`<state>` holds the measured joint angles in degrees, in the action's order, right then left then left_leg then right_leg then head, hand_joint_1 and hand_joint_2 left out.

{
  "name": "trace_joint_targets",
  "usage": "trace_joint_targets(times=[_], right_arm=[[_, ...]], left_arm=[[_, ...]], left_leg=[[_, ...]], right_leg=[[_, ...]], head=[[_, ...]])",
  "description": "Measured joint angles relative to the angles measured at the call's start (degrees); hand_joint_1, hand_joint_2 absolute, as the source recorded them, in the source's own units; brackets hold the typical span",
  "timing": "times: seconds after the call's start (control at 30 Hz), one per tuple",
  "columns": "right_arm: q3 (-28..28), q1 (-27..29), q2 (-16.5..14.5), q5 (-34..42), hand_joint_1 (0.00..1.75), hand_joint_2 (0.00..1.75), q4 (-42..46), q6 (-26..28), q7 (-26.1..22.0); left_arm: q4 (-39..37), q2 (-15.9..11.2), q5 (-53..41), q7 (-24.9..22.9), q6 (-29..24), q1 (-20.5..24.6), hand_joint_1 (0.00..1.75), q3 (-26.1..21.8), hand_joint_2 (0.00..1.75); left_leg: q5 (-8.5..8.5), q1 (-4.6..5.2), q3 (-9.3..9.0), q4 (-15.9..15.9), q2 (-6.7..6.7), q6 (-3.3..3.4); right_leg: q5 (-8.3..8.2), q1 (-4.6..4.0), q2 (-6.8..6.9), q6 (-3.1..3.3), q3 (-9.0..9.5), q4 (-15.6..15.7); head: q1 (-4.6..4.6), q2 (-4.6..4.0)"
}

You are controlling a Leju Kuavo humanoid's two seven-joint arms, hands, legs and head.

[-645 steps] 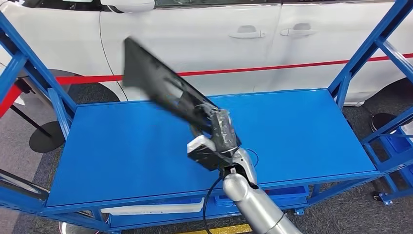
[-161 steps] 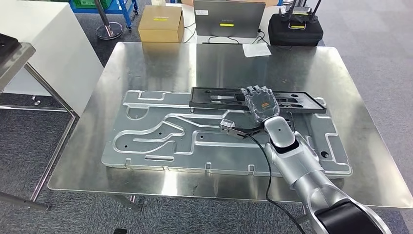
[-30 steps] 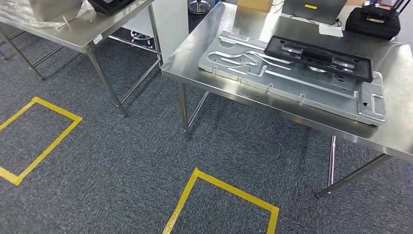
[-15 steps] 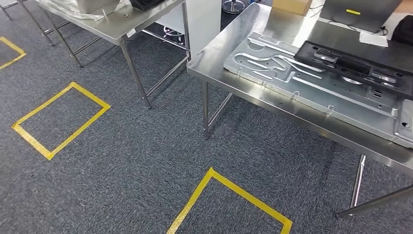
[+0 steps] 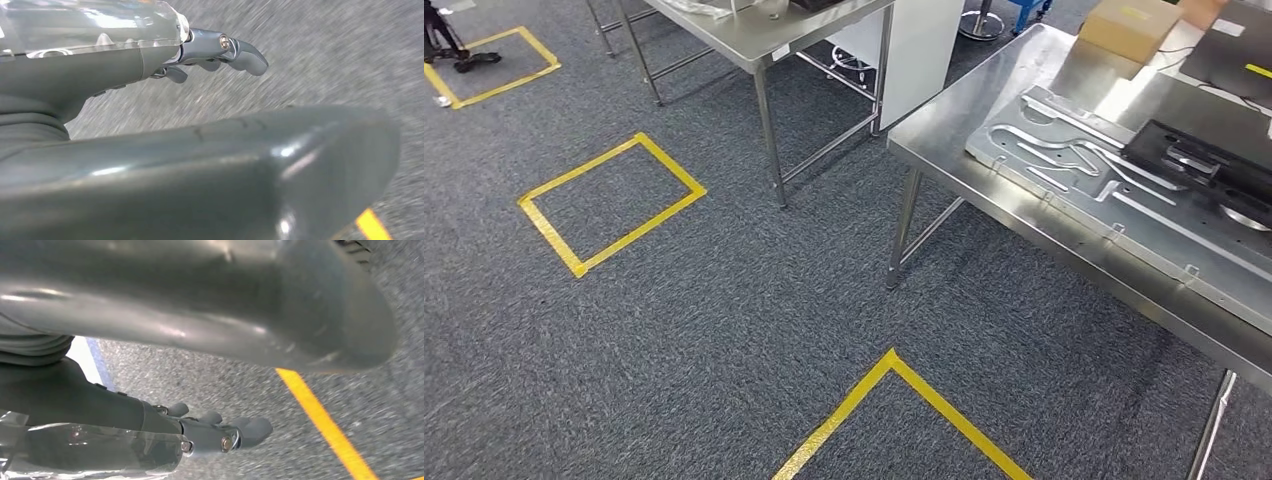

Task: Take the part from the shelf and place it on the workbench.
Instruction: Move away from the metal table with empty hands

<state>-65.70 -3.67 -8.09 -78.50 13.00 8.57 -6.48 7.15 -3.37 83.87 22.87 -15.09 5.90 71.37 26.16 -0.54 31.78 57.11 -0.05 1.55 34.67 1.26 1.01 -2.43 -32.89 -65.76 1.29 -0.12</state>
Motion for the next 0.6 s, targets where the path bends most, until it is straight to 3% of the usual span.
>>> trace_joint_targets(times=[0.07,0.1,0.13,0.17,0.23,0.3,0.37,0.4,0.43,0.5,0.57,0.6], right_arm=[[0.0,0.2,0.0,0.6,0.00,0.00,-0.1,-0.2,-0.2],[0.0,0.3,0.0,0.8,0.00,0.00,-0.2,-0.3,-0.2],[0.0,0.3,-0.1,0.9,0.00,0.00,-0.3,-0.6,0.0],[0.0,0.4,-0.1,0.8,0.00,0.00,-0.4,-0.9,0.4],[0.0,0.4,-0.3,0.6,0.00,0.00,-0.6,-1.6,1.5],[0.0,0.5,-0.5,0.4,0.00,0.00,-0.7,-2.0,2.4],[0.0,0.4,-0.8,0.3,0.00,0.00,-0.8,-2.5,3.3],[0.0,0.3,-0.9,0.3,0.00,0.00,-0.9,-2.7,3.9],[0.0,0.4,-1.0,0.4,0.00,0.00,-0.9,-2.9,4.3],[0.0,0.6,-1.2,0.5,0.00,0.00,-0.9,-3.1,4.6],[-0.1,0.9,-1.2,0.8,0.00,0.00,-0.9,-3.0,4.1],[-0.1,0.9,-1.2,0.9,0.00,0.00,-0.9,-2.9,3.6]], left_arm=[[0.0,0.0,-0.7,1.6,-0.6,0.3,0.00,0.8,0.00],[0.0,0.1,-0.8,2.1,-0.9,0.3,0.00,1.1,0.00],[0.0,0.1,-0.6,2.2,-0.9,0.2,0.00,1.3,0.00],[0.0,0.2,-0.4,2.2,-0.9,0.2,0.00,1.5,0.00],[0.0,0.3,0.0,2.0,-0.7,0.3,0.00,1.7,0.00],[0.0,0.4,0.3,1.8,-0.6,0.4,0.00,1.8,0.00],[0.0,0.3,0.5,1.4,-0.5,0.3,0.00,1.8,0.00],[0.0,0.2,0.6,1.0,-0.5,0.2,0.00,1.8,0.00],[0.0,0.1,0.7,0.6,-0.5,0.1,0.00,1.8,0.00],[0.0,-0.1,1.0,-0.2,-0.5,0.2,0.00,1.9,0.00],[0.0,-0.3,1.3,-0.8,-0.5,0.3,0.00,1.9,0.00],[0.0,-0.4,1.3,-1.0,-0.5,0.2,0.00,2.0,0.00]], left_leg=[[-0.12,0.28,0.20,0.0,-1.46,0.32],[-0.15,0.39,0.21,0.1,-2.30,0.38],[-0.15,0.46,0.16,0.1,-3.14,0.38],[-0.14,0.49,0.09,0.2,-3.95,0.35],[-0.04,0.49,0.15,0.4,-5.43,0.12],[-0.06,0.34,0.51,0.6,-6.65,-0.51],[-0.22,0.17,0.81,0.5,-7.68,-1.32],[-0.05,0.19,1.01,0.8,-7.16,-1.64],[0.67,0.27,1.51,1.8,-5.82,-1.90],[4.06,0.24,4.20,7.5,-2.23,-2.42],[7.55,-0.11,7.75,14.9,-0.81,-2.99],[7.91,-0.32,8.50,16.6,-0.61,-3.21]], right_leg=[[2.54,-0.04,-0.81,0.16,-3.70,-7.1],[2.17,-0.04,-0.91,0.29,-4.51,-8.3],[0.61,-0.04,-1.04,0.47,-4.19,-7.1],[-1.68,-0.04,-1.40,0.71,-2.91,-3.9],[-5.45,-0.03,-3.89,1.25,0.31,3.9],[-6.44,-0.18,-5.59,1.55,1.81,7.6],[-6.56,-0.26,-4.61,1.91,2.03,8.0],[-6.71,-0.19,-3.90,2.24,2.23,8.4],[-6.86,-0.07,-3.13,2.64,2.44,8.7],[-6.94,-0.09,-1.36,3.24,2.69,9.1],[-6.81,-0.24,0.46,3.44,2.64,9.1],[-6.73,-0.26,1.32,3.39,2.63,9.1]], head=[[-0.03,0.00],[-0.03,0.01],[-0.03,0.01],[-0.04,0.01],[-0.01,0.01],[0.00,0.01],[-0.01,0.01],[0.02,0.00],[0.14,-0.01],[0.37,0.00],[0.49,0.00],[0.49,-0.01]])
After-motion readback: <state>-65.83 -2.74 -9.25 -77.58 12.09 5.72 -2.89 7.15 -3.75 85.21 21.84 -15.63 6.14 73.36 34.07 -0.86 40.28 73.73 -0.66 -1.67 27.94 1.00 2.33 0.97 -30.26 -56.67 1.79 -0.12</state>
